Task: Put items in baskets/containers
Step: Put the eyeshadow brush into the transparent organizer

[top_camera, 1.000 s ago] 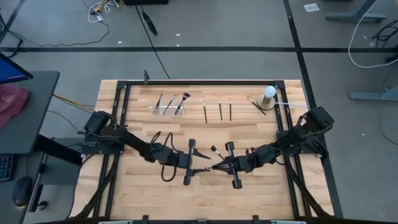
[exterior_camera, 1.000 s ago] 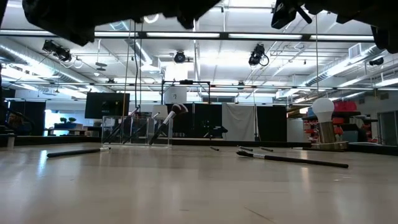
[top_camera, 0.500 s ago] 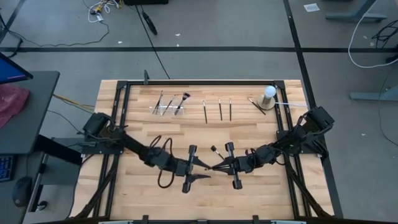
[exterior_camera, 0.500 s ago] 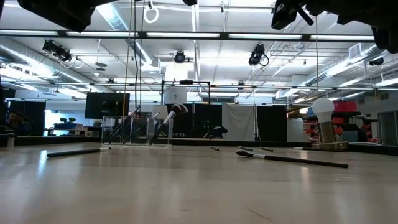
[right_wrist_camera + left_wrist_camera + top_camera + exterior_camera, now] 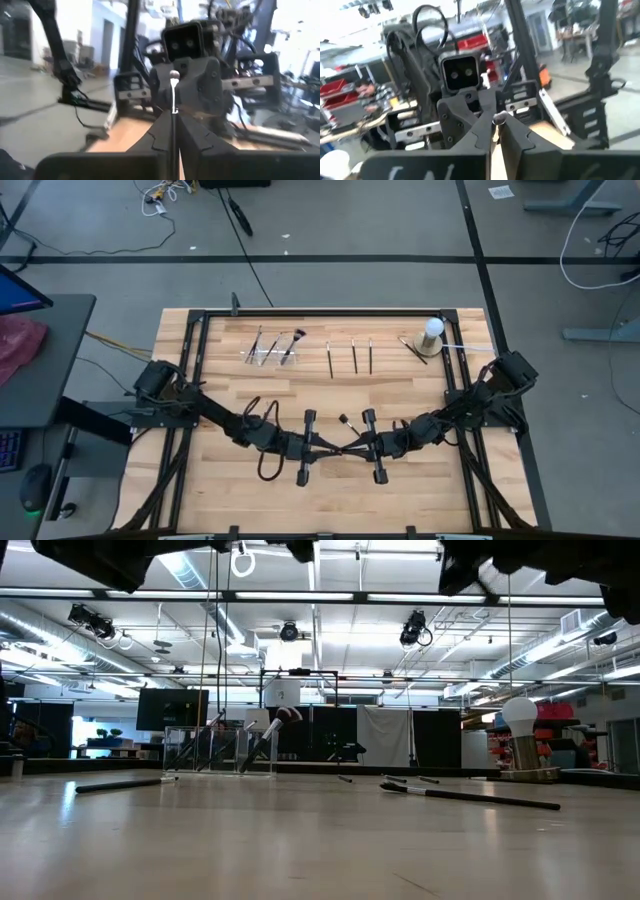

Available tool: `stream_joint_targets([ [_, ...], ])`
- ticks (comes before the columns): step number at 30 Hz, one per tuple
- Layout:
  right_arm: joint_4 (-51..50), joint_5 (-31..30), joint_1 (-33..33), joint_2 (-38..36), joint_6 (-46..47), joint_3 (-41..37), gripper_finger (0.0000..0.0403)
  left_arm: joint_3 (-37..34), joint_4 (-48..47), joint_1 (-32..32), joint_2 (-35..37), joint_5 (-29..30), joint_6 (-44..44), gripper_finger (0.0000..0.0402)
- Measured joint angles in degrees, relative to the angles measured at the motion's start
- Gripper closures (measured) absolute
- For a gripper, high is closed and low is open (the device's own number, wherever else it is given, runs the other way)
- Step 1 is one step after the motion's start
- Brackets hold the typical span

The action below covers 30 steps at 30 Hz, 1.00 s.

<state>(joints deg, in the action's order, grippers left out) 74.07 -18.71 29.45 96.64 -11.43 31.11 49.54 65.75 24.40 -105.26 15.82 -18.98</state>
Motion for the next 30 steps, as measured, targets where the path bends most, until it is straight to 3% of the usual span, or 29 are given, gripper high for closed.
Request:
stream_joint_targets([
  [3, -3.4, -8.4, 0.9, -0.4, -0.1, 0.0, 0.0359, 0.0, -6.7, 0.9, 2.1, 5.7, -1.0, 0.0387],
  [7, -8.8, -24.3, 2.5, -3.6, -0.1, -0.8, 0.0331, 0.0, -18.2, 2.7, 7.9, 17.1, -0.2, 0.0387],
  [10, -12.5, -32.5, 3.4, -6.4, 0.0, -1.4, 0.0315, 0.0, -28.7, 3.5, 13.2, 25.1, 2.8, 0.0387],
  [16, -13.5, -34.3, 2.7, -7.4, 5.4, -3.2, 0.0301, 0.0, -52.7, 1.5, 24.3, 41.1, 15.8, 0.0386],
  [20, -15.0, -30.0, 0.9, -6.4, 11.7, -3.8, 0.0301, 0.0, -71.8, -4.7, 32.5, 39.3, 29.5, 0.0386],
  [23, -15.1, -26.3, -0.4, -5.2, 14.2, -3.8, 0.03, 0.0, -83.1, -11.4, 36.8, 35.9, 34.6, 0.0386],
  [26, -15.1, -24.5, -1.6, -4.0, 15.6, -3.8, 0.03, 0.0, -88.6, -18.9, 39.0, 30.9, 35.0, 0.0386],
  [30, -15.1, -23.7, -2.7, -3.4, 17.1, -3.8, 0.03, 0.0, -89.2, -28.4, 38.7, 21.5, 32.0, 0.0386],
])
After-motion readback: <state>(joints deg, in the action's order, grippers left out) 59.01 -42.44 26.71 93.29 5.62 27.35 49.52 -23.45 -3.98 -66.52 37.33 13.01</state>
